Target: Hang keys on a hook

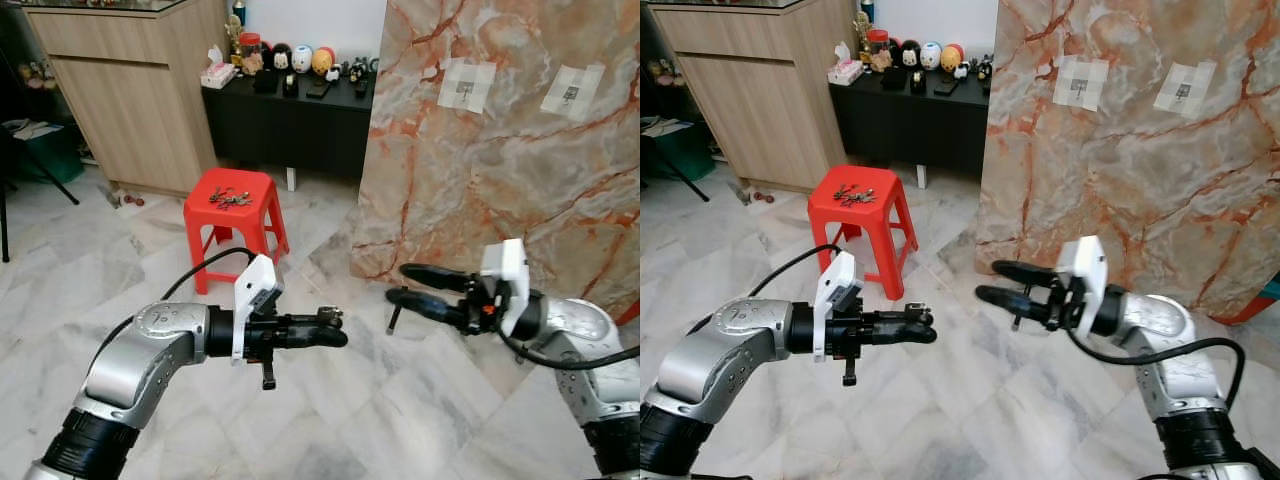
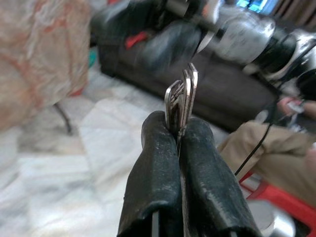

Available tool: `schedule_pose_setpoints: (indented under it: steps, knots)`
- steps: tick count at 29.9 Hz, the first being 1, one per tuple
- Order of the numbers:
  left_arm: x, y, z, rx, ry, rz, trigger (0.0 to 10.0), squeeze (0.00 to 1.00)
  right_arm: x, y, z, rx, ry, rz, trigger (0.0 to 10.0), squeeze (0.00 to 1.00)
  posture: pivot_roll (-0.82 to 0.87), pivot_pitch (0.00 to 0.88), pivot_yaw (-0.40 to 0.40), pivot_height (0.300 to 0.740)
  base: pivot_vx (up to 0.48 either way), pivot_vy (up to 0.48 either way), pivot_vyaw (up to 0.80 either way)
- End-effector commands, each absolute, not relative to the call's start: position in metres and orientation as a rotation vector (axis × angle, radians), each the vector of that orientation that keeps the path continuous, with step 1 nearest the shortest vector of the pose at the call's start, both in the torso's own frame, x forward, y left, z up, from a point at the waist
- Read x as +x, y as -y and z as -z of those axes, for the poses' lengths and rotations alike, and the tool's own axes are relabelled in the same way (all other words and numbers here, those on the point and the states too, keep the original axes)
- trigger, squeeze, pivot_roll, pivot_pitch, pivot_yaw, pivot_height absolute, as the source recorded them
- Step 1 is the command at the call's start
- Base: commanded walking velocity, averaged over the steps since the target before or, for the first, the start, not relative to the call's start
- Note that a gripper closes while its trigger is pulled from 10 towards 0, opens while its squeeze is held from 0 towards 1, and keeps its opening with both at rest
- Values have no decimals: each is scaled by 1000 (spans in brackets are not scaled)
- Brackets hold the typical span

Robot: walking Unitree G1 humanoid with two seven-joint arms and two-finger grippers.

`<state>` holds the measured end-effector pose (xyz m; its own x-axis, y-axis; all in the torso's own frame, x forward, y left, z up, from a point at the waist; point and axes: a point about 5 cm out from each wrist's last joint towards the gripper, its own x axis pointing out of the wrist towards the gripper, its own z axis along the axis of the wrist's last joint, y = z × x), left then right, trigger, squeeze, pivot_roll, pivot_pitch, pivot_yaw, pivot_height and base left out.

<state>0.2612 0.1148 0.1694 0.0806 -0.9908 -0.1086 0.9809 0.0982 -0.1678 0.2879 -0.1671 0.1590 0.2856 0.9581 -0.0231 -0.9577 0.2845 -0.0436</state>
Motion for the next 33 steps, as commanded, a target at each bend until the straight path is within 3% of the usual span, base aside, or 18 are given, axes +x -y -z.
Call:
schedule_pose_setpoints:
  steps: [1, 21, 33]
  knots:
    - [256, -106, -176, -88, -191, 1522, 10000, 0, 285, 164, -167, -78, 23, -1308, 10000, 0, 79, 0, -62, 740, 0, 0, 0]
    - [256, -91, -171, -126, -216, 1518, 10000, 0, 278, 155, -170, -100, 36, -1307, 10000, 0, 69, 0, -35, 740, 0, 0, 0]
    - [267, -90, -174, -134, -186, 1455, 10000, 0, 278, 172, -183, -167, 10, -1315, 10000, 0, 63, 0, -38, 740, 0, 0, 0]
